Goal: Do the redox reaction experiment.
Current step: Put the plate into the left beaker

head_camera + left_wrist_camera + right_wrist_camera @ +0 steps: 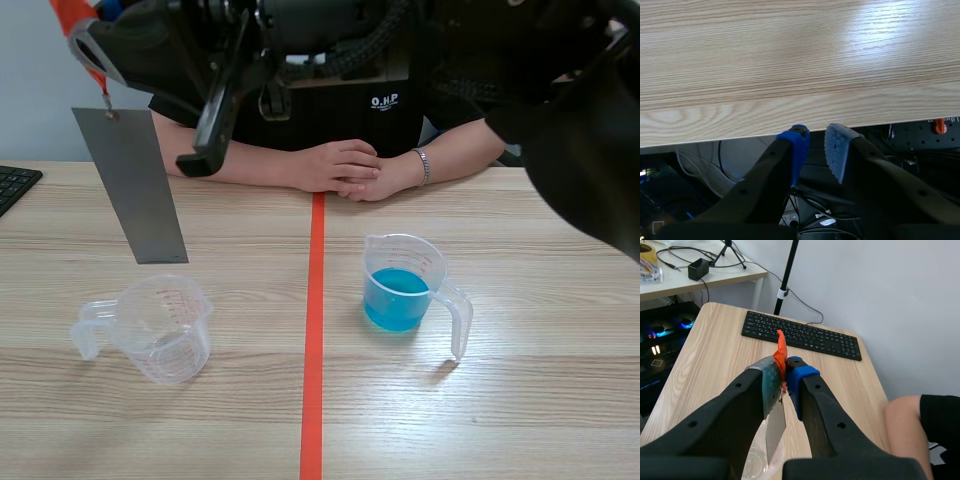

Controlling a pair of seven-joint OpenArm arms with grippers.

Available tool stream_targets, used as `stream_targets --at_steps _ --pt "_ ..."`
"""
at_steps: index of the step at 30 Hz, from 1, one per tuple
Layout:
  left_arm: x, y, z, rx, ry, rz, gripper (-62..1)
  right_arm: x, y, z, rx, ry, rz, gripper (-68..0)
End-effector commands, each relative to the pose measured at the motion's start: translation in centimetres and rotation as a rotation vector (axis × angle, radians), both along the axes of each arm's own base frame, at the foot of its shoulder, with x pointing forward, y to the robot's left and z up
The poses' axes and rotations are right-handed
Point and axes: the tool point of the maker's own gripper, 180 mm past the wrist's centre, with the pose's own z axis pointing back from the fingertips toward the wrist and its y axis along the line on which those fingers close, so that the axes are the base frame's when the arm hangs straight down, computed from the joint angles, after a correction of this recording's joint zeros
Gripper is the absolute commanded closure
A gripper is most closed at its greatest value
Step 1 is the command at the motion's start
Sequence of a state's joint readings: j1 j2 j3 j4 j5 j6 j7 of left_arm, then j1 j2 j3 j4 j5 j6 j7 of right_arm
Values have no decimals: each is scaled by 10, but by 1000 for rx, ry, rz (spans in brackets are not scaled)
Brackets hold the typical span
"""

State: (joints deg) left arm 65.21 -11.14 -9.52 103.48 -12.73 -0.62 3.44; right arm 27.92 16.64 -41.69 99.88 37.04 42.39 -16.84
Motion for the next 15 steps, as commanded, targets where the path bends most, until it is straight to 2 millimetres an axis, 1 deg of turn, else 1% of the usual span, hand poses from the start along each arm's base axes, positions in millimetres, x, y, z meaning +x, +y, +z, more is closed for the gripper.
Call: stream_targets --at_steps 1,3,5,10,15 --pt "1 -2 3 -8 -11 2 -255 0 4 9 22 -22 14 -17" --pt "1 -2 3 -9 -11 1 -328 0 10 4 12 -18 19 -17" --pt "1 -2 3 -9 -12 1 -378 0 16 0 4 -10 23 -17" --pt "1 -2 3 -9 -12 1 -463 -2 29 -9 -10 1 34 -17" --pt "2 -2 3 -9 -15 1 -528 -3 37 -17 -25 19 38 -17"
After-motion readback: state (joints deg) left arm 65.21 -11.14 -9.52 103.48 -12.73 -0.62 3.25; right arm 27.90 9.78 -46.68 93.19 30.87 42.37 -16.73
